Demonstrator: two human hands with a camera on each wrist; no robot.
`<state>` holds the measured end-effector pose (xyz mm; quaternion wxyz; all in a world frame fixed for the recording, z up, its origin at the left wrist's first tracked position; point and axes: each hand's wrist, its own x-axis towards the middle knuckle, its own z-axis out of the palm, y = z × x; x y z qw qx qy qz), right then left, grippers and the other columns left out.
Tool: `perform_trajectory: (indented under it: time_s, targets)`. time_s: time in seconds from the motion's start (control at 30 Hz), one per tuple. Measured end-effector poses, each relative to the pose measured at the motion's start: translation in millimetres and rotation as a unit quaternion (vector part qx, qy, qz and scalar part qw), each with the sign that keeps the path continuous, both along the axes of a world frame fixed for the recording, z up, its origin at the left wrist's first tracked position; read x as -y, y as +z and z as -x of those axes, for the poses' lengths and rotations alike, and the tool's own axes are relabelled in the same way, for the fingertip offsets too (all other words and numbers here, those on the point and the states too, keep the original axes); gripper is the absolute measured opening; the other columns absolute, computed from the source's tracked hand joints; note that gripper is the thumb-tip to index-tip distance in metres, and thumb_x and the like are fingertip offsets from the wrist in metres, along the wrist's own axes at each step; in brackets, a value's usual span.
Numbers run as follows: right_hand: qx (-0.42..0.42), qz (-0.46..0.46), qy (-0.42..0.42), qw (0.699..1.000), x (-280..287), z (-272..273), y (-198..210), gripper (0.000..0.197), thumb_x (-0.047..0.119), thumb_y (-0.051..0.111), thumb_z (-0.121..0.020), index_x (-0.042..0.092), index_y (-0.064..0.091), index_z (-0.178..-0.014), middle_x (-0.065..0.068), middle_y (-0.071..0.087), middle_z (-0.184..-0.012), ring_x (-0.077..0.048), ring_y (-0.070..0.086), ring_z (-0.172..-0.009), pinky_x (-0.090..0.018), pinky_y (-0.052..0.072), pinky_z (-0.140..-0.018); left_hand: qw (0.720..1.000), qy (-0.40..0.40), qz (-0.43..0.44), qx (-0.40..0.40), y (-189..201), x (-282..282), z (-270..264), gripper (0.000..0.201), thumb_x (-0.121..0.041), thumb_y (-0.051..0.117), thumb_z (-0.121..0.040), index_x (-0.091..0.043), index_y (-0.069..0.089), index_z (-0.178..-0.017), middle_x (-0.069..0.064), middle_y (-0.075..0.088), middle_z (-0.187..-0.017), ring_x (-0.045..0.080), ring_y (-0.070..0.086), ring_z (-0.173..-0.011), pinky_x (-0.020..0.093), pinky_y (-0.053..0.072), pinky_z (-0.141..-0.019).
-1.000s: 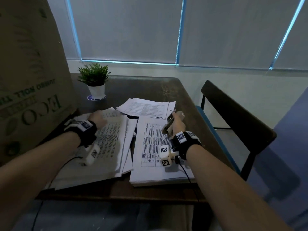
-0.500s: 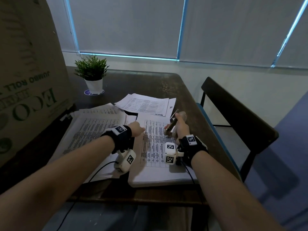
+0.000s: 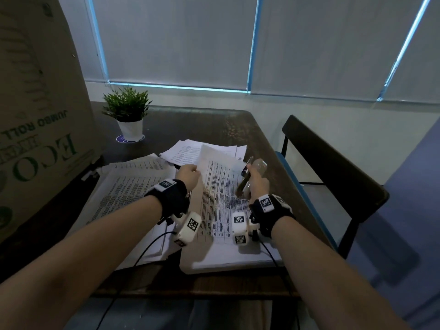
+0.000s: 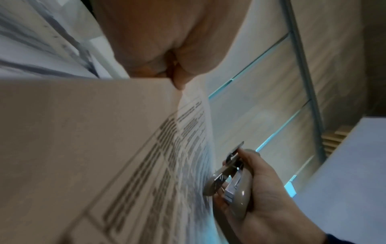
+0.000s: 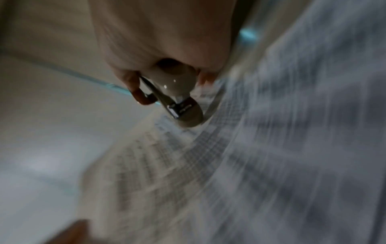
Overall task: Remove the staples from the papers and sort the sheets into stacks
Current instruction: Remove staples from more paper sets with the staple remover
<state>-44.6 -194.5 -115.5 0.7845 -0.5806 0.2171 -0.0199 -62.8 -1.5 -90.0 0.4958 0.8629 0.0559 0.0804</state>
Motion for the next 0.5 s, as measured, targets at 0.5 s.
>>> perform_trajectory:
  time_s: [0.5]
  targets:
    - [0.366, 0.081, 0.002, 0.927, 30.3, 49.2, 148.0, 0.014, 0.025, 0.062, -0.095, 0.014, 0.065, -0.088, 0.0, 0.071, -0.083, -0.015, 0.068, -0.075, -0.028, 0.056, -0.068, 0.925, 0.021, 0.145, 0.351, 106.6, 36.3, 43.3, 0.012, -0.015, 0.033, -0.1, -0.019, 0.039, -0.09, 0.007, 0.055, -0.085, 0.02, 0.053, -0.072, 0.039, 0.05, -0.066]
